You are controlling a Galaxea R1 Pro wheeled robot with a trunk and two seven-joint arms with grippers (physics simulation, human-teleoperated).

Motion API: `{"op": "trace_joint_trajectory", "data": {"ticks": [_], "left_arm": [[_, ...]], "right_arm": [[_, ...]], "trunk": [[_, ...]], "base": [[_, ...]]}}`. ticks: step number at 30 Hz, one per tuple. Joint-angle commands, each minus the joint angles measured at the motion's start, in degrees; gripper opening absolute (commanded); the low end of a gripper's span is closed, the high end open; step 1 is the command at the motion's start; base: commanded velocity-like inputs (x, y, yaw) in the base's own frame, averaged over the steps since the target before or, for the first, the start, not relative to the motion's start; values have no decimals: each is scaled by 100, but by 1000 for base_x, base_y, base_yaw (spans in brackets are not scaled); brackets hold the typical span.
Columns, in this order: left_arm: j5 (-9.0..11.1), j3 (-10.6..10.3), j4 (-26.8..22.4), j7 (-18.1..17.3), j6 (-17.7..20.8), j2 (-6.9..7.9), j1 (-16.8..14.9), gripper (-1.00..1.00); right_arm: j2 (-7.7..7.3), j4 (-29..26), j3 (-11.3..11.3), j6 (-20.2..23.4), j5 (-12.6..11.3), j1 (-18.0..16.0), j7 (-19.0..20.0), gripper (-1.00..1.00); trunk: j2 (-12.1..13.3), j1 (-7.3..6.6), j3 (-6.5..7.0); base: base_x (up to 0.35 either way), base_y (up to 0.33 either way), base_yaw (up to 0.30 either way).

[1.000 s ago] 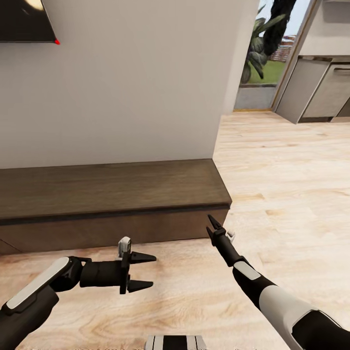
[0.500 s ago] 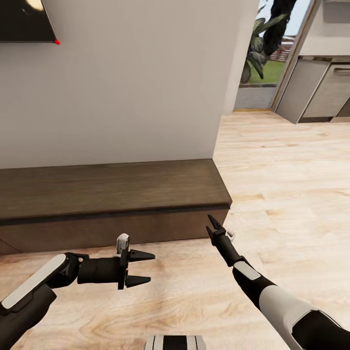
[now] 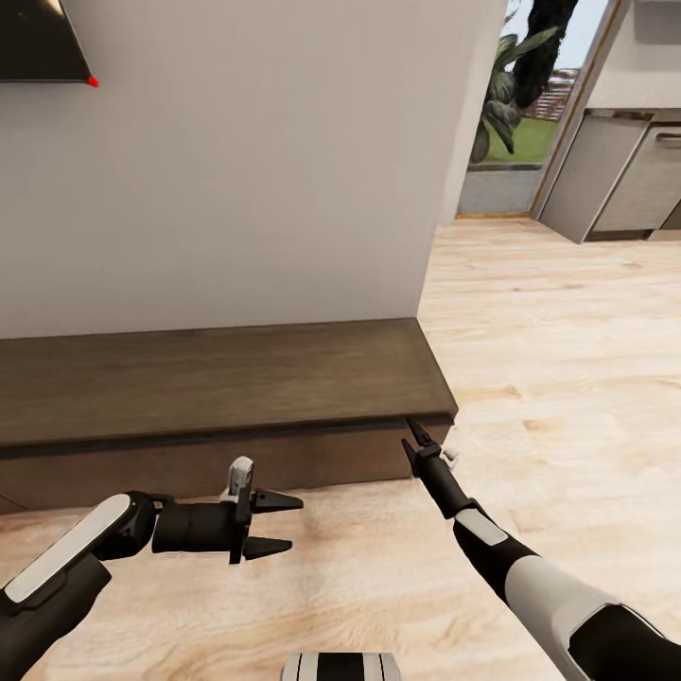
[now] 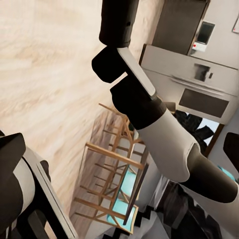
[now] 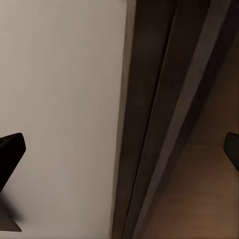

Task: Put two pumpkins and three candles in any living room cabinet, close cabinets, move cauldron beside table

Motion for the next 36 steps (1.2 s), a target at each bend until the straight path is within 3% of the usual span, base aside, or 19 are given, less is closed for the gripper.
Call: {"op": "trace_joint_trajectory", "data": {"ticks": [1, 16, 31, 36], "left_arm": [[60, -8, -3, 49, -2, 5, -5, 100], [61, -8, -3, 49, -2, 3, -5, 100], [79, -7, -6, 42, 4, 9, -5, 100], [122, -1, -35, -33, 7, 17, -5, 100]], "right_arm": [[0, 2, 24, 57, -61, -4, 21, 100], [-3, 10, 24, 40, -69, -4, 21, 100], [2, 11, 20, 25, -70, 4, 38, 100], [-7, 11, 16, 26, -73, 20, 363, 100]], "trunk": [[-2, 0, -4], [-2, 0, -4], [-22, 39, -337], [-28, 52, -447]], "base": [[92, 0, 0], [45, 0, 0], [0, 0, 0], [0, 0, 0]]}}
